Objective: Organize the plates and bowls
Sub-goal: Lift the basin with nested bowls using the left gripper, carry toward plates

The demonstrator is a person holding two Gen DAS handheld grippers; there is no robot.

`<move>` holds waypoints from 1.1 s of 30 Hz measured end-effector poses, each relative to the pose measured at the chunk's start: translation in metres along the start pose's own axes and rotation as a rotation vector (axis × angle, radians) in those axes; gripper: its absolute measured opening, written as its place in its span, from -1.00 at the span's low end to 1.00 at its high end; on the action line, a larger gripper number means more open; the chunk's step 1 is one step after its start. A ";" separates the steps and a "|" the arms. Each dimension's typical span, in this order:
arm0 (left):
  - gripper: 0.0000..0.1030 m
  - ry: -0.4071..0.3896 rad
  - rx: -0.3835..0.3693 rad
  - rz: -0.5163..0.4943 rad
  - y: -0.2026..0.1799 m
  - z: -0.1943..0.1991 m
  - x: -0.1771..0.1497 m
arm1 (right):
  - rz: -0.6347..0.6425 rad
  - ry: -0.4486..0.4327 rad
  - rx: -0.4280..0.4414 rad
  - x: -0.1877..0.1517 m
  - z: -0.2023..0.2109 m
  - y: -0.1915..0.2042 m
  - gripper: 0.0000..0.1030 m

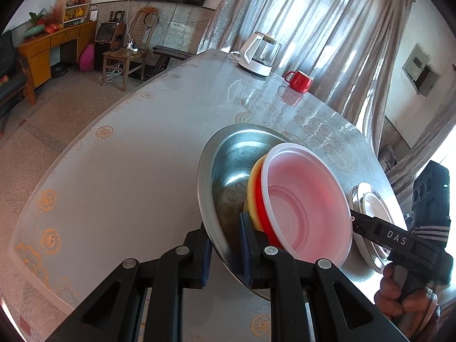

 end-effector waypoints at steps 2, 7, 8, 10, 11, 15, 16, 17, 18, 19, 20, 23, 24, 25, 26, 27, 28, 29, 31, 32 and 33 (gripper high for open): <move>-0.68 -0.002 -0.005 -0.006 -0.003 0.001 0.000 | -0.002 -0.009 0.000 0.000 0.004 -0.001 -0.66; -0.68 -0.004 -0.024 -0.019 -0.013 0.004 0.000 | -0.008 -0.031 -0.003 0.001 0.015 -0.004 -0.67; -0.67 -0.004 -0.028 -0.023 -0.016 0.003 0.001 | -0.009 -0.037 -0.003 0.001 0.017 -0.005 -0.67; -0.68 -0.006 -0.036 -0.029 -0.020 0.004 0.002 | -0.012 -0.047 -0.004 0.001 0.023 -0.007 -0.66; -0.68 -0.007 -0.041 -0.034 -0.023 0.004 0.002 | -0.014 -0.052 -0.005 0.001 0.025 -0.008 -0.67; -0.67 -0.016 -0.064 -0.059 -0.037 0.008 0.006 | -0.016 -0.078 -0.015 0.002 0.038 -0.011 -0.67; -0.67 -0.017 -0.071 -0.067 -0.041 0.009 0.006 | -0.019 -0.086 -0.017 0.003 0.042 -0.013 -0.67; -0.67 -0.018 -0.078 -0.076 -0.045 0.009 0.007 | -0.021 -0.095 -0.018 0.003 0.047 -0.014 -0.67; -0.67 -0.019 -0.084 -0.086 -0.049 0.009 0.007 | -0.024 -0.105 -0.021 0.004 0.051 -0.016 -0.67; -0.66 -0.019 -0.090 -0.094 -0.054 0.009 0.008 | -0.027 -0.115 -0.025 0.005 0.055 -0.018 -0.67; -0.66 -0.019 -0.097 -0.102 -0.058 0.010 0.009 | -0.031 -0.126 -0.029 0.006 0.059 -0.019 -0.67; -0.66 -0.021 -0.116 -0.128 -0.073 0.009 0.012 | -0.041 -0.156 -0.046 0.008 0.073 -0.026 -0.67; -0.66 -0.021 -0.123 -0.138 -0.079 0.009 0.013 | -0.045 -0.165 -0.052 0.009 0.077 -0.029 -0.67; -0.66 -0.021 -0.131 -0.150 -0.086 0.009 0.014 | -0.050 -0.174 -0.059 0.010 0.082 -0.032 -0.67; -0.66 -0.020 -0.139 -0.163 -0.092 0.009 0.014 | -0.054 -0.183 -0.065 0.011 0.087 -0.036 -0.67; -0.66 -0.019 -0.148 -0.176 -0.098 0.009 0.015 | -0.061 -0.193 -0.071 0.011 0.091 -0.039 -0.67; -0.66 -0.017 -0.159 -0.190 -0.106 0.008 0.015 | -0.068 -0.203 -0.076 0.011 0.096 -0.043 -0.67; -0.66 -0.012 -0.169 -0.201 -0.112 0.007 0.016 | -0.077 -0.213 -0.084 0.012 0.102 -0.048 -0.67; -0.65 0.003 -0.191 -0.222 -0.126 0.003 0.016 | -0.093 -0.235 -0.099 0.012 0.113 -0.056 -0.67; -0.65 0.010 -0.201 -0.229 -0.132 0.001 0.016 | -0.102 -0.246 -0.110 0.012 0.119 -0.061 -0.67; -0.65 0.014 -0.211 -0.237 -0.139 0.000 0.016 | -0.111 -0.256 -0.121 0.012 0.124 -0.066 -0.67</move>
Point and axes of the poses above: each gripper's, at about its wrist camera, not at the fingertips, and z roughly against the way its jaws point, y to its left, x to its top, the point moved 4 cm from there along -z, roughly the way its jaws point, and after that the axes turned 2 degrees about x, right-handed, at the moved point
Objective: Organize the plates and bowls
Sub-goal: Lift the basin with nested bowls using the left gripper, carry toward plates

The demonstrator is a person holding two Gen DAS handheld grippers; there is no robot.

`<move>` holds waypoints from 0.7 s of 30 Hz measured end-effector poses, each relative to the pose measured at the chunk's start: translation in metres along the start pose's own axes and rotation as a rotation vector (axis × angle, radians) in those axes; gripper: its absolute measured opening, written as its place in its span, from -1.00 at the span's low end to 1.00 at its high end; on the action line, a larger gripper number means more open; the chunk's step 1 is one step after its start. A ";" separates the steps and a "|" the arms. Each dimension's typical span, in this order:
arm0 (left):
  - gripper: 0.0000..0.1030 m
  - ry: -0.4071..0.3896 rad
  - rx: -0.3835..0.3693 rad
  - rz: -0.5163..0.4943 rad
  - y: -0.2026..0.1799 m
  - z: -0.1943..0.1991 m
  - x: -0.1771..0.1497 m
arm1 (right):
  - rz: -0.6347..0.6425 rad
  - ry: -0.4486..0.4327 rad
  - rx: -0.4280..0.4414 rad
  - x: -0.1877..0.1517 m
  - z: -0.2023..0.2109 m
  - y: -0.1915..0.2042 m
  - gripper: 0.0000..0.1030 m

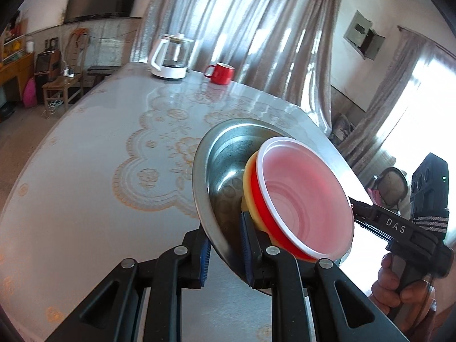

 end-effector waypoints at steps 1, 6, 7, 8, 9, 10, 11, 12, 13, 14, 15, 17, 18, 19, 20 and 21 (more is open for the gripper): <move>-0.65 0.003 -0.009 -0.010 -0.006 -0.003 0.002 | -0.009 -0.009 -0.010 0.002 0.004 -0.005 -0.67; -0.64 0.033 -0.053 -0.063 -0.036 -0.022 0.012 | -0.044 -0.049 -0.066 0.009 0.023 -0.031 -0.66; -0.64 0.043 -0.062 -0.068 -0.041 -0.027 0.013 | -0.053 -0.057 -0.075 0.011 0.027 -0.036 -0.66; -0.64 0.052 -0.072 -0.074 -0.046 -0.031 0.015 | -0.064 -0.064 -0.083 0.012 0.030 -0.042 -0.66; -0.64 0.058 -0.079 -0.081 -0.052 -0.035 0.015 | -0.075 -0.070 -0.093 0.013 0.033 -0.047 -0.66; -0.64 0.065 -0.087 -0.085 -0.057 -0.039 0.015 | -0.085 -0.076 -0.105 0.014 0.035 -0.053 -0.66; -0.64 0.073 -0.094 -0.089 -0.062 -0.043 0.015 | -0.095 -0.084 -0.115 0.014 0.038 -0.058 -0.66; -0.64 0.079 -0.101 -0.096 -0.067 -0.046 0.015 | -0.103 -0.090 -0.123 0.014 0.041 -0.063 -0.66; -0.64 0.086 -0.107 -0.104 -0.072 -0.050 0.015 | -0.112 -0.095 -0.131 0.014 0.044 -0.068 -0.66; -0.64 0.093 -0.113 -0.108 -0.076 -0.055 0.015 | -0.123 -0.099 -0.141 0.014 0.046 -0.073 -0.66; -0.64 0.100 -0.120 -0.109 -0.079 -0.059 0.015 | -0.133 -0.103 -0.151 0.015 0.048 -0.078 -0.66; -0.64 0.118 -0.130 -0.112 -0.085 -0.066 0.013 | -0.149 -0.109 -0.170 0.015 0.051 -0.087 -0.66; -0.64 0.130 -0.134 -0.110 -0.088 -0.070 0.012 | -0.157 -0.112 -0.178 0.016 0.052 -0.092 -0.66; -0.63 0.142 -0.138 -0.110 -0.090 -0.074 0.011 | -0.164 -0.112 -0.184 0.016 0.052 -0.096 -0.66; -0.63 0.152 -0.139 -0.112 -0.092 -0.078 0.009 | -0.173 -0.112 -0.189 0.015 0.053 -0.101 -0.66; -0.63 0.162 -0.141 -0.113 -0.093 -0.082 0.008 | -0.181 -0.111 -0.196 0.014 0.052 -0.104 -0.66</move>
Point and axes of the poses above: each gripper's, at about its wrist camera, not at the fingertips, and z roughly against the way its jaws point, y to its left, x to its top, the point moved 4 cm from there along -z, roughly the way its jaws point, and after that the axes turned 2 degrees about x, right-handed, at the moved point
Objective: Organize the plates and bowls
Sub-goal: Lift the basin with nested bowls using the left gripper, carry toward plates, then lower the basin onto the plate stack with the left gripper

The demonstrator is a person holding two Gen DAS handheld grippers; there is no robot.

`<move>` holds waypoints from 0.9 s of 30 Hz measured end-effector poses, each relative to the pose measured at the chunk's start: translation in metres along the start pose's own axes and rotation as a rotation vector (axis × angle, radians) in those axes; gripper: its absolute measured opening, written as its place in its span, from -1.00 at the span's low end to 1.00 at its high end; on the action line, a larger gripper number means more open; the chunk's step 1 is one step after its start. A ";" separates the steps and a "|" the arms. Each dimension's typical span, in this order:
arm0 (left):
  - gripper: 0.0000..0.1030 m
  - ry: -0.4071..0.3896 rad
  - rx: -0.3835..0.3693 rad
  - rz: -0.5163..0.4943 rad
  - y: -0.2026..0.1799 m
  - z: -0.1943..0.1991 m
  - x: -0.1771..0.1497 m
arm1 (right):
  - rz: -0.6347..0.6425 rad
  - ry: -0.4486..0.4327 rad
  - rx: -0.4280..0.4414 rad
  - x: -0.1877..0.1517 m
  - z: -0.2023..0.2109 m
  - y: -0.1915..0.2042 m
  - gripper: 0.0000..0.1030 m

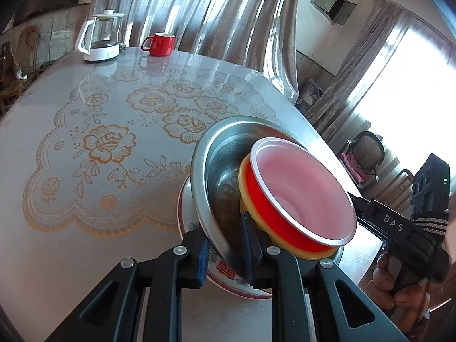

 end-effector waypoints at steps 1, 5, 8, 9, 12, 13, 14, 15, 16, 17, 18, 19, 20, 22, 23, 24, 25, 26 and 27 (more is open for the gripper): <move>-0.63 0.009 -0.003 0.001 0.000 -0.004 -0.001 | -0.006 0.003 -0.007 0.000 -0.001 -0.004 -0.66; -0.62 0.050 -0.015 0.016 0.000 -0.016 -0.006 | -0.030 0.017 -0.028 -0.004 -0.006 -0.016 -0.66; -0.62 0.069 -0.016 0.013 -0.001 -0.023 -0.009 | -0.040 0.027 -0.039 -0.005 -0.011 -0.022 -0.67; -0.62 0.075 -0.016 0.011 -0.001 -0.024 -0.011 | -0.041 0.033 -0.044 -0.006 -0.012 -0.024 -0.67; -0.62 0.089 -0.023 0.009 -0.003 -0.027 -0.013 | -0.045 0.035 -0.059 -0.007 -0.014 -0.027 -0.67; -0.62 0.089 -0.024 0.007 -0.003 -0.027 -0.013 | -0.047 0.035 -0.061 -0.007 -0.014 -0.028 -0.67; -0.62 0.088 -0.023 0.006 -0.004 -0.027 -0.013 | -0.048 0.035 -0.063 -0.007 -0.015 -0.029 -0.67; -0.62 0.087 -0.022 0.006 -0.004 -0.027 -0.014 | -0.048 0.035 -0.064 -0.007 -0.015 -0.030 -0.66; -0.62 0.089 -0.022 0.007 -0.004 -0.027 -0.014 | -0.049 0.036 -0.065 -0.007 -0.015 -0.030 -0.66; -0.62 0.093 -0.022 0.007 -0.005 -0.027 -0.014 | -0.049 0.037 -0.066 -0.007 -0.015 -0.030 -0.65; -0.61 0.096 -0.023 0.005 -0.005 -0.027 -0.015 | -0.050 0.038 -0.066 -0.008 -0.015 -0.030 -0.63; -0.60 0.098 -0.022 0.005 -0.004 -0.029 -0.015 | -0.050 0.039 -0.067 -0.008 -0.016 -0.030 -0.62; -0.59 0.097 -0.021 0.007 -0.004 -0.029 -0.015 | -0.051 0.041 -0.066 -0.008 -0.016 -0.030 -0.58; -0.55 0.098 -0.021 0.012 -0.002 -0.030 -0.016 | -0.051 0.040 -0.065 -0.009 -0.017 -0.029 -0.58; -0.55 0.099 -0.023 0.016 -0.002 -0.031 -0.015 | -0.047 0.039 -0.067 -0.009 -0.017 -0.029 -0.55; -0.55 0.098 -0.023 0.017 -0.001 -0.031 -0.015 | -0.045 0.041 -0.065 -0.010 -0.018 -0.028 -0.53; -0.55 0.097 -0.023 0.016 -0.001 -0.031 -0.015 | -0.046 0.044 -0.065 -0.010 -0.018 -0.028 -0.52; -0.55 0.095 -0.022 0.013 -0.002 -0.031 -0.015 | -0.045 0.044 -0.066 -0.010 -0.018 -0.027 -0.52; -0.55 0.093 -0.022 0.010 -0.002 -0.031 -0.015 | -0.043 0.044 -0.068 -0.010 -0.018 -0.027 -0.52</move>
Point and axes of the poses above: each gripper's, at about its wrist camera, not at the fingertips, and z roughly against the way its jaws point, y to its left, x to its top, the point moved 4 cm from there along -z, roughly the way its jaws point, and after that the axes turned 2 degrees about x, right-handed, at the moved point
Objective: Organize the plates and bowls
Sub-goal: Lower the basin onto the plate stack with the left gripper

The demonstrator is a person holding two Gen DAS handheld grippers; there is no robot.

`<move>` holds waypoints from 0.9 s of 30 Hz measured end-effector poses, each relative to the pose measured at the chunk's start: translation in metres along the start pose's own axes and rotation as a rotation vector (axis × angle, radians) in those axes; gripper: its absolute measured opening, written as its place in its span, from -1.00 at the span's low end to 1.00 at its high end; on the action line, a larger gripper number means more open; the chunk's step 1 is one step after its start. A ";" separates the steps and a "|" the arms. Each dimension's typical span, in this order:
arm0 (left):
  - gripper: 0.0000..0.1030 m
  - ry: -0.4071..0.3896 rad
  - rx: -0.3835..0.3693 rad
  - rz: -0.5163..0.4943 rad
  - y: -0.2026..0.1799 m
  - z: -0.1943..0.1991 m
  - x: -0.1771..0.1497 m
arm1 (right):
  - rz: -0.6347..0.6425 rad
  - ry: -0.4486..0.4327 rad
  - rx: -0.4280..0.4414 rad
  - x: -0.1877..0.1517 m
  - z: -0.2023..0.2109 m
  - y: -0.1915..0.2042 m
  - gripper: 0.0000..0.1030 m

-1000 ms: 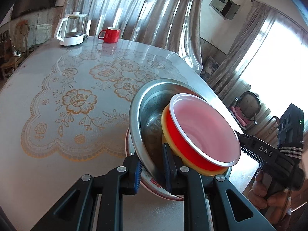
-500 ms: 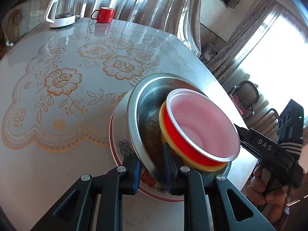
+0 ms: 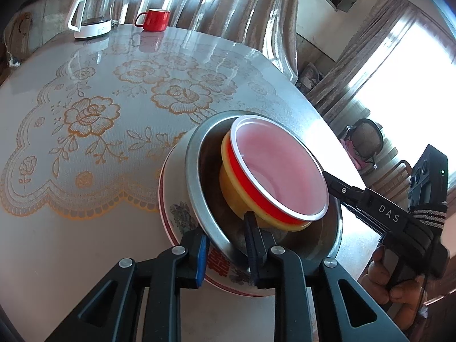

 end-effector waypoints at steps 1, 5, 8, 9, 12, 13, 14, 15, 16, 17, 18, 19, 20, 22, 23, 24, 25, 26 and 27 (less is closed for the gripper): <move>-0.54 -0.001 0.000 -0.002 0.000 0.000 0.000 | -0.001 0.001 0.001 0.000 0.000 0.000 -0.52; -0.53 -0.004 0.004 0.004 0.002 0.002 -0.002 | -0.008 0.010 0.011 0.000 0.001 -0.001 -0.51; -0.53 -0.011 0.014 -0.003 0.001 0.002 -0.002 | -0.002 0.014 0.020 -0.003 0.003 -0.001 -0.49; -0.53 -0.011 0.014 -0.002 0.001 0.002 -0.002 | -0.001 0.014 0.022 -0.004 0.004 -0.001 -0.49; -0.52 -0.011 0.007 -0.005 -0.001 0.005 -0.004 | 0.005 0.017 0.023 -0.005 0.006 0.000 -0.49; -0.51 -0.010 0.004 -0.006 -0.001 0.005 -0.005 | 0.007 0.018 0.022 -0.006 0.006 -0.001 -0.49; -0.50 -0.009 0.002 -0.007 -0.001 0.005 -0.005 | 0.009 0.018 0.020 -0.006 0.006 0.000 -0.51; -0.49 -0.009 0.002 -0.009 -0.002 0.005 -0.006 | 0.011 0.017 0.015 -0.007 0.006 0.000 -0.53; -0.49 -0.010 0.003 -0.008 -0.002 0.005 -0.006 | 0.011 0.015 0.013 -0.007 0.005 0.000 -0.54; -0.49 -0.010 0.003 -0.006 -0.001 0.005 -0.006 | 0.011 0.014 0.009 -0.007 0.005 0.000 -0.54; -0.49 -0.009 0.003 -0.004 -0.001 0.005 -0.006 | 0.016 0.012 0.004 -0.007 0.005 0.001 -0.54; -0.49 -0.010 0.004 -0.004 -0.002 0.006 -0.006 | 0.028 0.012 -0.006 -0.008 0.004 0.003 -0.55; -0.49 -0.013 0.007 -0.004 -0.002 0.006 -0.006 | 0.036 0.014 -0.017 -0.009 0.004 0.003 -0.57; -0.48 -0.017 0.014 -0.008 -0.002 0.007 -0.006 | 0.036 0.015 -0.018 -0.009 0.003 0.003 -0.57; -0.48 -0.020 0.017 -0.010 -0.002 0.008 -0.007 | 0.034 0.018 -0.015 -0.009 0.004 0.002 -0.57; -0.48 -0.026 0.021 -0.013 -0.003 0.009 -0.007 | 0.035 0.020 -0.015 -0.010 0.004 0.002 -0.57; -0.47 -0.034 0.027 -0.019 -0.004 0.010 -0.008 | 0.037 0.020 -0.015 -0.010 0.004 0.002 -0.57; -0.47 -0.040 0.033 -0.024 -0.004 0.011 -0.009 | 0.039 0.022 -0.016 -0.010 0.002 0.003 -0.58; -0.46 -0.046 0.040 -0.029 -0.005 0.011 -0.009 | 0.043 0.019 -0.018 -0.011 0.002 0.003 -0.58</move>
Point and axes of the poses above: each gripper's, at about its wrist camera, not at the fingertips, and z roughly against the way its jaws point, y to its left, x to its top, the point moved 4 cm from there along -z, roughly the way its jaws point, and after that the axes turned 2 degrees about x, right-handed, at the moved point
